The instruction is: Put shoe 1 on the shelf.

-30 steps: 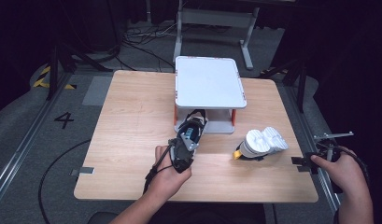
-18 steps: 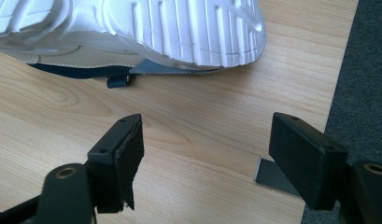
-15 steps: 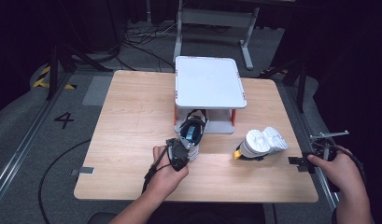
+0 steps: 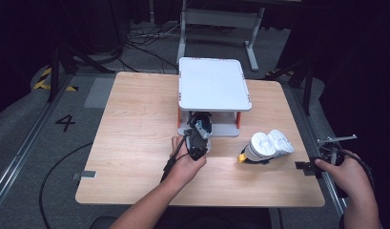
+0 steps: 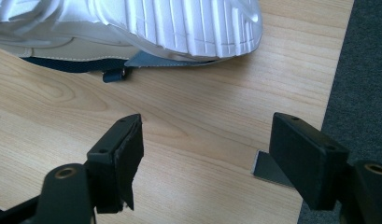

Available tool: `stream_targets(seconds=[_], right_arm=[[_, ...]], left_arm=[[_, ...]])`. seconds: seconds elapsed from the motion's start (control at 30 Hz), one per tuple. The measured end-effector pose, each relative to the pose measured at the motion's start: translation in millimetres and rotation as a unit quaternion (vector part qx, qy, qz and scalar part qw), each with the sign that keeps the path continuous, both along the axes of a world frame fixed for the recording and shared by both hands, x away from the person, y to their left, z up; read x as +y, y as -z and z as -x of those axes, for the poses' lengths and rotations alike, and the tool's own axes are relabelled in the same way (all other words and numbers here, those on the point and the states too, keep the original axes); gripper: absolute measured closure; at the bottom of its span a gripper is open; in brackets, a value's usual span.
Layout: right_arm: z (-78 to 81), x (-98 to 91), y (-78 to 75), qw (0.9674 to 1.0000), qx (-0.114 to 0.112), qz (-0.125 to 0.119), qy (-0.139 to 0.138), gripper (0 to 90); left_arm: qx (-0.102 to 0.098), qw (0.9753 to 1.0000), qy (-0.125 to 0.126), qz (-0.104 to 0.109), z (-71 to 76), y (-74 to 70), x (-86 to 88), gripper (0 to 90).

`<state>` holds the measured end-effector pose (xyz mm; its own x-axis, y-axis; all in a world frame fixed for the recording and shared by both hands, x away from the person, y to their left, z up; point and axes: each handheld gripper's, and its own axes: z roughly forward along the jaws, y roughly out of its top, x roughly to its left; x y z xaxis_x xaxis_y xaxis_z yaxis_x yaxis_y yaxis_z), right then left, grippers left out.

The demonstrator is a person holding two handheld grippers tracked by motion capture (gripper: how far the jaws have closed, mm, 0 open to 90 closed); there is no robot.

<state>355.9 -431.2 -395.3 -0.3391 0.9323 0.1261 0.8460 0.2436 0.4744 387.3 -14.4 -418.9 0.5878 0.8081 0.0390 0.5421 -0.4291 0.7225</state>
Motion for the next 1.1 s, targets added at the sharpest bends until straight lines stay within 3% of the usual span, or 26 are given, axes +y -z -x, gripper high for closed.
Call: stream_targets(seconds=[0.13, 0.33, 0.47, 0.57, 0.67, 0.8, 0.87, 0.93, 1.1], right_arm=[[0.5, 1.5, -0.6, 1.0000, 0.001, -0.003, -0.003, 26.6], [-0.1, -0.9, 1.3, 1.0000, 0.003, -0.001, -0.003, 26.6], [-0.2, 1.7, 1.9, 1.0000, 0.005, -0.001, -0.007, 26.3], [0.2, 2.8, 1.3, 0.9999, 0.006, -0.003, -0.011, 26.1], [0.1, 1.4, 1.9, 0.9999, 0.007, -0.001, -0.010, 26.0], [-0.1, 2.0, 2.4, 0.9999, 0.009, 0.000, -0.011, 26.0], [-0.1, 3.9, 1.9, 0.9999, 0.009, 0.000, -0.014, 26.0], [0.0, 6.5, 1.8, 0.9998, 0.009, 0.001, -0.017, 26.0], [0.4, 8.8, 2.3, 0.9997, 0.013, 0.001, -0.021, 25.8]], left_arm=[[-0.029, 0.9993, -0.019, -0.010, -12.2, 4.6, -4.6, 85.7], [-0.031, 0.9991, -0.027, 0.007, -36.3, 15.6, -0.6, 83.0], [-0.036, 0.9989, -0.028, 0.006, -48.6, 20.0, -3.2, 81.4], [-0.033, 0.9991, -0.028, 0.000, -48.3, 17.6, -4.7, 79.2], [-0.037, 0.9989, -0.030, 0.000, -33.3, 7.4, 0.4, 78.6], [-0.057, 0.9962, -0.062, -0.021, -15.4, -2.0, 17.8, 78.1], [-0.052, 0.9951, -0.082, -0.022, -17.9, 1.9, 26.4, 78.1], [-0.036, 0.9957, -0.085, -0.010, -26.0, 11.7, 28.4, 78.1], [-0.054, 0.9947, -0.087, -0.015, -39.8, 25.9, 21.1, 78.2]])
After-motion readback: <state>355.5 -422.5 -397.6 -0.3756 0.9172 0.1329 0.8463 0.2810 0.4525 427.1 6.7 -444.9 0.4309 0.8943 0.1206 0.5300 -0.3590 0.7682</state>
